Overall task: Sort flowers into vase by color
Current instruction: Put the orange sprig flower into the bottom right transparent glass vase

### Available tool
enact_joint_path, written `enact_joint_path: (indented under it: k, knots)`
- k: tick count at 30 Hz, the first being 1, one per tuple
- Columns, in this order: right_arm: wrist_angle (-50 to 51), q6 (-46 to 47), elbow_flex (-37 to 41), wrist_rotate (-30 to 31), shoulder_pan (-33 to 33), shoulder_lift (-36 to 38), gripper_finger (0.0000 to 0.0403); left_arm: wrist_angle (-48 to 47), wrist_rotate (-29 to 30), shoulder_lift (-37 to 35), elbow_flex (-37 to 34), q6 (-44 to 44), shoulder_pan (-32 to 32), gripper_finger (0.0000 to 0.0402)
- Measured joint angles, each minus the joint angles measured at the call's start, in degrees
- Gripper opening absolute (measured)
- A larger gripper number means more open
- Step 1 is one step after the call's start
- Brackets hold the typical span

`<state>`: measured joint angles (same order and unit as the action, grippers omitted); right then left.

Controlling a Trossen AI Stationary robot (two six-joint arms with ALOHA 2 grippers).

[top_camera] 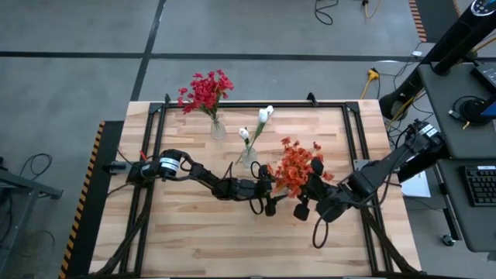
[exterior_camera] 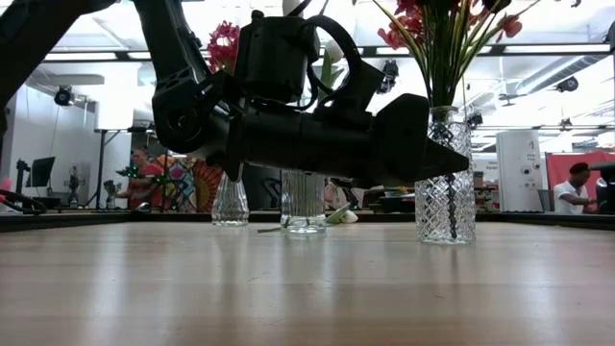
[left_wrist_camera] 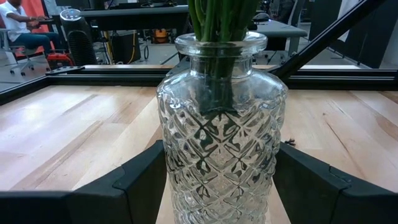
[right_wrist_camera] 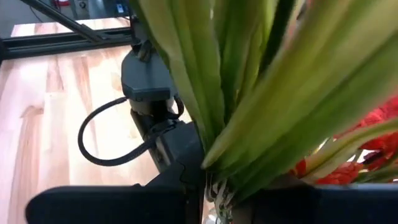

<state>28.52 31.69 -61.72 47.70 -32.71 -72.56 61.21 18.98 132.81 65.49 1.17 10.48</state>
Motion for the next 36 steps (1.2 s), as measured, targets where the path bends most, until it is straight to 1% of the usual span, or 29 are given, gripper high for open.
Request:
enact_joint_path:
  k: [11,27,31,36]
  knots:
    - [-0.29,2.45,3.15,-0.29,0.13,-0.02,0.0038,0.00,0.00,-0.02,0.00,0.00,0.00,0.0246]
    - [-0.32,1.69,3.29,0.09,-0.02,0.67,0.0040,-0.35,-0.02,-0.06,0.00,-0.07,0.02,0.0246]
    - [-0.46,1.73,3.29,0.07,-0.02,0.73,0.0064,-0.36,-0.02,-0.06,0.00,-0.07,0.02,0.0246]
    - [-0.49,1.76,3.29,0.09,-0.04,0.75,0.0120,-0.42,-0.02,-0.06,0.00,-0.04,0.02,0.0246]
